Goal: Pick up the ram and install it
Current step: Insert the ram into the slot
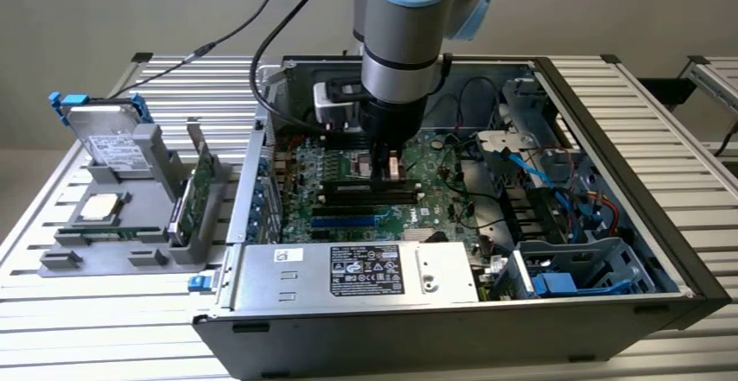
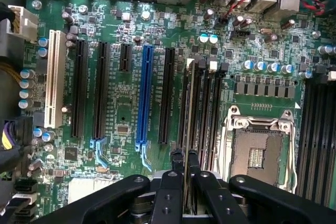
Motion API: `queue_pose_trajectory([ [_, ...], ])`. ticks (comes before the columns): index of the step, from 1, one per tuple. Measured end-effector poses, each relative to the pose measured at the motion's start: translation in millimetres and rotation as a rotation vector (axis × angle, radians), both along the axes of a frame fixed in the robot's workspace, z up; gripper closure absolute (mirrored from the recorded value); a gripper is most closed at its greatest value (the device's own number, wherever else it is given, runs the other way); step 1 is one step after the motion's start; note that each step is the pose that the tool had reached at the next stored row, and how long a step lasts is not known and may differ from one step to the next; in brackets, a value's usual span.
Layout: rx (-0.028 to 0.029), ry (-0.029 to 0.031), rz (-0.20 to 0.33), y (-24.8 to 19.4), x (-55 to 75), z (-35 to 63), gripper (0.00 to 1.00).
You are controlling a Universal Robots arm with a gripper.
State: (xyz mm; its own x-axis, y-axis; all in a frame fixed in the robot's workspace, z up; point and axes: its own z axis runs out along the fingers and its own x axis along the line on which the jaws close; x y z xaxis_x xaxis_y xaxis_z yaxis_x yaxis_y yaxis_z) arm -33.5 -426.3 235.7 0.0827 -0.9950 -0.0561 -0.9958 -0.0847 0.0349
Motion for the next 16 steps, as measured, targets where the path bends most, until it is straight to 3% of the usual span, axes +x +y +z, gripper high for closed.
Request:
queue_pose_trajectory([
  [1,-0.0061,0.0001,0.007,0.0,0.0,-0.1,0.86],
  [2,-0.0158,0.0002,0.011,0.0,0.0,-0.3,0.86],
  [5,-0.0546,0.0008,0.013,0.8,0.7,-0.3,0.86],
  [6,-0.0625,0.0009,0.013,1.4,1.3,-0.3,0.86],
  [8,-0.0714,0.0009,0.014,3.0,2.4,-0.3,0.86],
  [10,-0.0746,0.0008,0.015,5.3,3.1,-0.3,0.86],
  [12,-0.0778,0.0008,0.016,9.5,3.6,-0.4,0.86],
  [16,-0.0915,0.001,0.016,18.0,4.0,-0.5,0.86],
])
